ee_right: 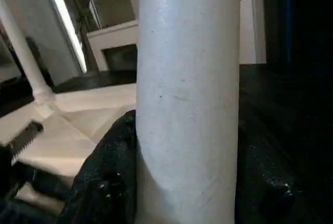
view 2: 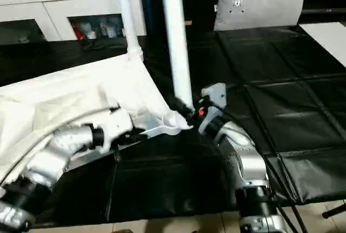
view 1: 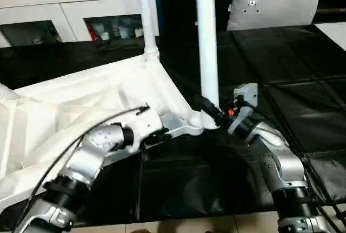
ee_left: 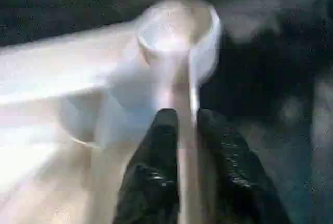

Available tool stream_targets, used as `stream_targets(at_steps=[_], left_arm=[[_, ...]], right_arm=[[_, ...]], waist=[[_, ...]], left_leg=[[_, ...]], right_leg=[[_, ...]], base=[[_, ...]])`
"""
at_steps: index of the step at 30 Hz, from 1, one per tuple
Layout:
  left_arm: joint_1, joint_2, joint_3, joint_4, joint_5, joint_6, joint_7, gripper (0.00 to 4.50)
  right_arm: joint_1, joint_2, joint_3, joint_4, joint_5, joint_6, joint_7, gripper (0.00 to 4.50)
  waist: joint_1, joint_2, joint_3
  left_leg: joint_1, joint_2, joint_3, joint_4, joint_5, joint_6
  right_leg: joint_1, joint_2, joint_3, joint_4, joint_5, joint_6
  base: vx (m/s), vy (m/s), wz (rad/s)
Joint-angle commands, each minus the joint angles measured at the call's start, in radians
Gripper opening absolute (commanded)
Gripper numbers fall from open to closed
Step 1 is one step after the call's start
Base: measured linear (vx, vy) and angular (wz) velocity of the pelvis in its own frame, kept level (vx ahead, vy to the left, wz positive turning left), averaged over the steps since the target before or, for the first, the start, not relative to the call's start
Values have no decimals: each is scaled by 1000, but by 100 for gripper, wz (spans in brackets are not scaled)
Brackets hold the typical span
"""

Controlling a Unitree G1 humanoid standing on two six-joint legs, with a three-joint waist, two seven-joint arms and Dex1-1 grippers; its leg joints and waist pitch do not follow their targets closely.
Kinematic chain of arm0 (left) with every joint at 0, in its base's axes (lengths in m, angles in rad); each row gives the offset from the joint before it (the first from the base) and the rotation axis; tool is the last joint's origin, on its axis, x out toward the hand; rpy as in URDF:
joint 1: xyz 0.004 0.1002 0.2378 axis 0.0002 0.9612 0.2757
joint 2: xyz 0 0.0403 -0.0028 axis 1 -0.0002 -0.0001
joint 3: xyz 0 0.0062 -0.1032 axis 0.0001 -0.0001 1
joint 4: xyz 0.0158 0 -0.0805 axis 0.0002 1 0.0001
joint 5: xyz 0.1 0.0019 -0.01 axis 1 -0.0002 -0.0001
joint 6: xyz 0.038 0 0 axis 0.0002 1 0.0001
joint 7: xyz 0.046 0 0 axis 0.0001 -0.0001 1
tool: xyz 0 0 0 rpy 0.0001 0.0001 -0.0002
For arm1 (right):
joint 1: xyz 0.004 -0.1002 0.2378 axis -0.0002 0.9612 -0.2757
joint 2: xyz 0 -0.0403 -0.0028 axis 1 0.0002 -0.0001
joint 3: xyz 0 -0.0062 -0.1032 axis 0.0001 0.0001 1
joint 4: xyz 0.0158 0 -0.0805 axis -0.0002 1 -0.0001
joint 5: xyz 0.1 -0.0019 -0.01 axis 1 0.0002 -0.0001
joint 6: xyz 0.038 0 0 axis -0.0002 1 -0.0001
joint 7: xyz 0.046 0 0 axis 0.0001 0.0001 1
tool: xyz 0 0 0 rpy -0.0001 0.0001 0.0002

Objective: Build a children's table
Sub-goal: Insert table leg to table base

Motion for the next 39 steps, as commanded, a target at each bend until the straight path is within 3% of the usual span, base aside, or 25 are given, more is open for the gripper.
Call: stream_targets(at_steps=[1,2,3,6,7,10,14,17,18,20,21,24,26,28,34,38,39], left_arm=[[-49,-11,53,-3,-21,12,50,102],[-80,-30,71,16,-23,28,94,108],[-112,-50,86,40,-24,42,133,113],[-196,-96,121,109,-23,68,232,115],[-237,-116,134,142,-21,79,273,115],[-295,-148,139,173,-30,95,308,115],[-333,-218,123,116,-65,129,279,115],[-336,-260,106,48,-102,158,258,115],[-332,-268,97,17,-124,172,243,115],[-320,-275,89,-25,-148,187,223,115],[-310,-281,81,-64,-168,203,209,115],[-280,-295,44,-171,-201,237,169,115],[-269,-300,27,-204,-199,251,163,115],[-251,-304,1,-241,-196,268,162,115],[-235,-275,9,-245,-174,268,189,115],[-211,-224,37,-234,-135,273,223,115],[-210,-222,38,-233,-134,274,224,132]], right_arm=[[-3,12,3,-68,20,-12,-6,190],[-2,14,12,-83,22,-9,-1,190],[-1,14,21,-93,23,-4,5,190],[5,10,58,-109,3,5,26,190],[9,6,78,-108,-11,8,35,190],[9,0,103,-90,-47,3,30,190],[4,-22,135,-54,-118,-14,9,190],[-5,-32,142,-36,-149,-15,-26,190],[-8,-34,142,-28,-154,-13,-39,190],[-13,-37,141,-14,-166,-19,-51,190],[-17,-39,138,0,-175,-23,-60,190],[-29,-38,134,23,-188,-28,-63,190],[-34,-39,139,27,-191,-29,-61,190],[-45,-41,143,37,-196,-35,-65,190],[-48,-46,130,29,-188,-35,-73,190],[-38,-50,91,-17,-154,1,-79,190],[-37,-51,89,-20,-152,3,-79,190]], waist=[[5,0,-66],[8,2,-67],[9,-5,-67],[17,-5,-65],[17,-10,-65],[23,-13,-66],[35,-14,-70],[38,-16,-77],[38,-8,-79],[40,-8,-78],[41,-13,-76],[41,-16,-67],[40,-18,-59],[38,-17,-59],[32,-10,-63],[28,3,-66],[27,0,-66]], left_leg=[[0,118,-56,-65,28,116],[1,119,-57,-63,34,123],[2,119,-55,-62,30,127],[1,116,-54,-60,14,123],[-3,114,-54,-59,15,125],[-5,112,-54,-56,34,127],[-5,116,-54,-51,68,136],[-7,116,-57,-42,115,154],[-12,118,-58,-35,139,177],[-16,118,-57,-33,129,189],[-17,117,-55,-34,111,189],[-17,119,-52,-42,39,160],[-14,114,-48,-46,-24,129],[-13,113,-50,-49,-30,112],[-14,113,-53,-48,-20,114],[-13,113,-56,-46,-14,118],[-13,114,-56,-47,-15,119]], right_leg=[[65,-130,97,-46,84,-182],[64,-131,97,-43,90,-183],[63,-131,97,-45,84,-184],[64,-132,96,-51,33,-171],[67,-132,96,-50,30,-167],[65,-131,95,-51,17,-153],[65,-135,96,-47,35,-157],[64,-135,97,-32,107,-169],[57,-132,96,-23,165,-182],[56,-135,95,-22,160,-194],[56,-134,95,-27,136,-193],[58,-133,95,-41,3,-181],[57,-131,96,-63,-136,-150],[59,-127,95,-67,-177,-122],[56,-124,94,-64,-128,-114],[56,-122,93,-58,-83,-120],[56,-120,93,-59,-81,-118]], base=[[0,0,0],[0,0,0],[0,0,0],[0,0,0],[0,0,0],[0,0,0],[0,0,0],[0,0,0],[0,0,0],[0,0,0],[0,0,0],[0,0,0],[-31,0,0],[0,0,0],[0,0,0],[0,0,0],[0,0,0]])
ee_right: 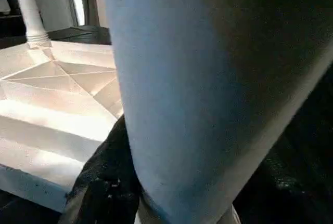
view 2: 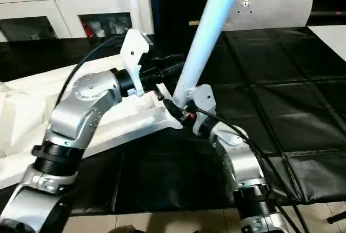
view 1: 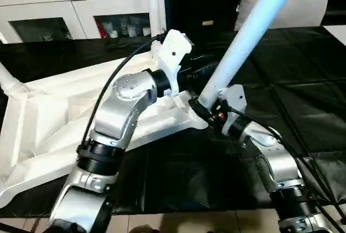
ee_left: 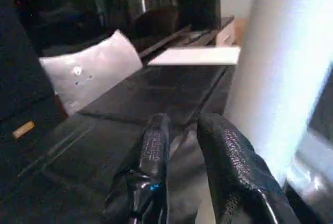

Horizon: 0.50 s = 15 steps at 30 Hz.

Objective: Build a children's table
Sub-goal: Insert table leg to table base

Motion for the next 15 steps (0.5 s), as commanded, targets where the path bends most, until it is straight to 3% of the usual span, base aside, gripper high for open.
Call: stream_targets(at_steps=[1,7,8,11,12,13,15], left_arm=[[34,46,1,25,35,26,8,143],[100,118,-25,78,95,15,17,187],[119,120,-36,92,96,11,14,187],[128,124,-55,120,122,-22,24,214],[134,127,-66,135,124,-24,13,225],[137,129,-71,140,124,-28,6,231],[148,137,-94,174,132,-45,-17,231]], right_arm=[[-3,-9,-48,-71,54,58,-12,190],[24,-67,-91,-135,72,161,-31,190],[35,-83,-98,-138,67,194,-35,190],[45,-91,-102,-139,68,223,-37,190],[49,-94,-105,-139,72,242,-39,190],[51,-95,-106,-140,74,251,-40,190],[61,-99,-107,-142,79,285,-46,190]], waist=[[-2,-3,-66],[-1,1,-70],[-1,-7,-69],[2,-4,-71],[1,-9,-70],[2,-6,-67],[2,-10,-66]], left_leg=[[4,109,-56,-73,-18,111],[6,104,-53,-68,20,120],[5,105,-54,-69,26,122],[7,103,-52,-67,27,125],[4,102,-52,-67,30,129],[5,104,-52,-69,14,128],[5,102,-51,-71,0,120]], right_leg=[[70,-118,92,-74,-83,-117],[68,-115,90,-72,-82,-99],[68,-114,91,-71,-81,-100],[66,-115,91,-73,-89,-105],[67,-115,90,-73,-84,-104],[65,-116,89,-77,-111,-100],[66,-116,90,-82,-151,-88]], base=[[0,0,0],[0,0,0],[0,0,0],[0,0,0],[0,0,0],[0,0,0],[0,0,0]])
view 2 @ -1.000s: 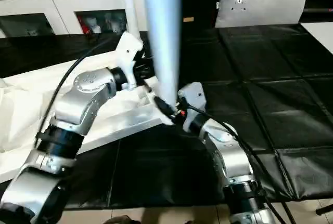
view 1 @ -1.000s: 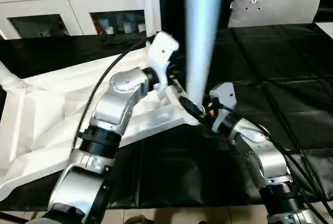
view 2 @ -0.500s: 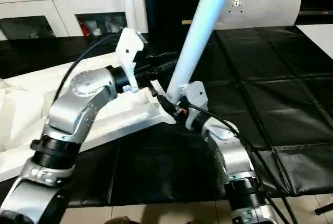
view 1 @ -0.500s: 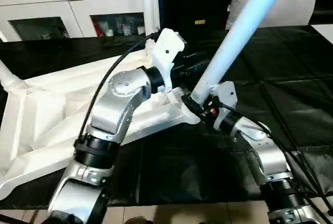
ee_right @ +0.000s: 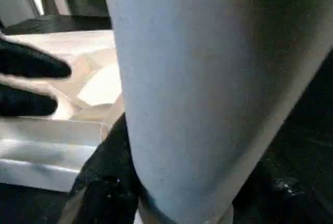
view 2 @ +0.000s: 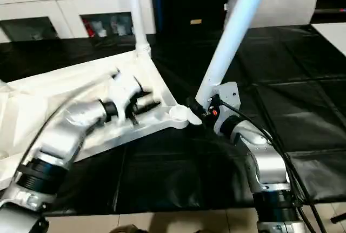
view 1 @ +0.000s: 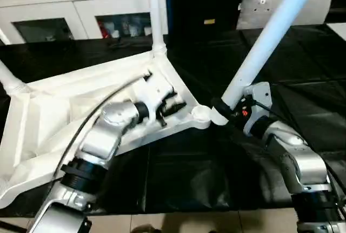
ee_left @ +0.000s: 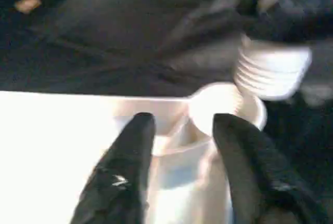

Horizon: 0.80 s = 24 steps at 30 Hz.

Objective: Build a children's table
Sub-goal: Insert table leg to table base

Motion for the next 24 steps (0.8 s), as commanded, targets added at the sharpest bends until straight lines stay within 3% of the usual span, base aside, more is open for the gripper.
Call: stream_targets(at_steps=[1,4,8,15,16,19,20,22,23,24], left_arm=[[9,14,-13,55,19,-25,-22,231],[11,24,-30,116,48,-65,-28,231],[10,37,-41,154,52,-84,-49,231],[-3,42,-45,200,47,-106,-80,231],[-3,42,-45,204,46,-106,-83,201],[-3,33,-36,211,24,-94,-113,191],[-2,30,-33,206,16,-85,-120,191],[0,28,-34,194,9,-70,-130,149],[0,29,-38,195,12,-68,-133,149],[1,28,-44,200,18,-67,-130,149]], right_arm=[[18,-7,1,-9,8,53,-15,190],[23,1,-4,-22,28,78,-17,190],[37,7,-2,-37,33,92,-19,190],[36,9,-5,-42,30,127,-32,190],[35,8,-6,-40,29,129,-33,190],[27,-8,-5,-28,26,130,-29,190],[26,-12,-4,-28,25,128,-25,190],[24,-19,-4,-29,22,128,-23,190],[24,-23,-3,-29,19,127,-22,190],[23,-27,-2,-27,15,125,-21,190]], waist=[[1,-20,-65],[0,-17,-67],[0,-19,-70],[0,-19,-68],[0,-19,-68],[1,-19,-70],[2,-19,-71],[2,-20,-71],[1,-24,-70],[2,-23,-71]], left_leg=[[5,99,-50,-72,-11,114],[7,99,-51,-73,-16,100],[6,104,-53,-72,3,105],[4,101,-51,-72,-3,102],[4,99,-50,-72,-6,100],[7,101,-51,-72,4,99],[8,104,-52,-72,9,99],[6,105,-52,-72,14,102],[6,104,-51,-71,16,105],[5,103,-50,-71,17,106]], right_leg=[[65,-115,89,-86,-181,-79],[66,-115,89,-89,-198,-64],[65,-120,90,-78,-124,-90],[66,-120,89,-82,-147,-84],[67,-120,89,-84,-162,-79],[65,-120,88,-83,-162,-72],[65,-121,89,-80,-148,-77],[65,-122,90,-76,-128,-90],[66,-122,91,-76,-122,-94],[66,-123,90,-75,-123,-96]], base=[[0,0,0],[0,0,0],[0,0,0],[0,0,0],[0,0,0],[0,0,0],[0,0,0],[0,0,0],[0,0,0],[0,0,0]])
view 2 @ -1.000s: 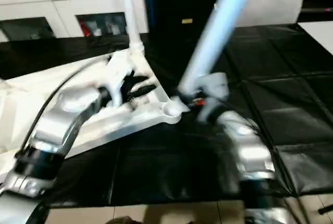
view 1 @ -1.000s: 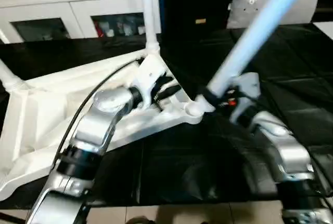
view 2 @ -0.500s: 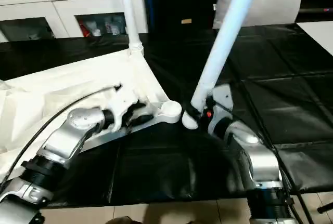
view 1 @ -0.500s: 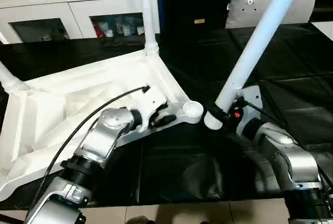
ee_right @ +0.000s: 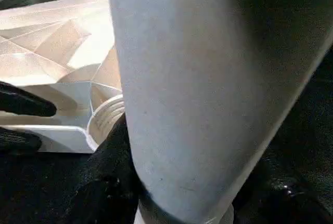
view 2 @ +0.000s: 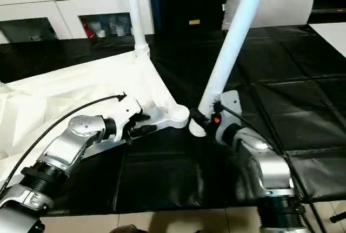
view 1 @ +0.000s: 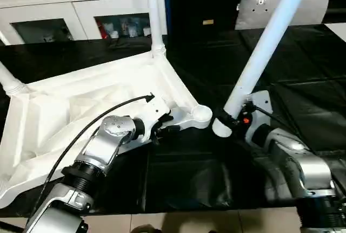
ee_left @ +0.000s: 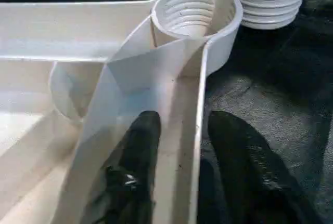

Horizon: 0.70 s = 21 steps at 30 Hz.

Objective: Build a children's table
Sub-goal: Insert table leg to table base

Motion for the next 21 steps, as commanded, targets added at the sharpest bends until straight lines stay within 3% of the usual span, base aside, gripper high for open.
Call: stream_targets(at_steps=[1,8,13,21], left_arm=[[-4,3,-13,2,9,10,-2,145],[-19,-16,-12,40,26,-14,18,69],[-22,-12,-22,55,37,-31,9,25],[-26,1,-24,84,51,-73,-7,1]], right_arm=[[-12,-11,3,-11,-7,-1,5,190],[-20,-16,11,-6,-8,-4,8,190],[-18,-19,11,-9,-7,-8,9,190],[-20,-29,6,-7,-8,-16,12,190]], waist=[[2,-25,-71],[2,-24,-69],[1,-21,-69],[-3,-21,-73]], left_leg=[[5,102,-50,-70,20,109],[5,100,-49,-71,5,107],[7,103,-50,-72,-1,103],[4,101,-51,-67,22,118]], right_leg=[[67,-122,90,-75,-127,-96],[67,-119,88,-85,-188,-71],[66,-120,89,-83,-169,-81],[70,-121,88,-76,-113,-90]], base=[[0,0,0],[0,0,0],[0,0,0],[0,0,0]])
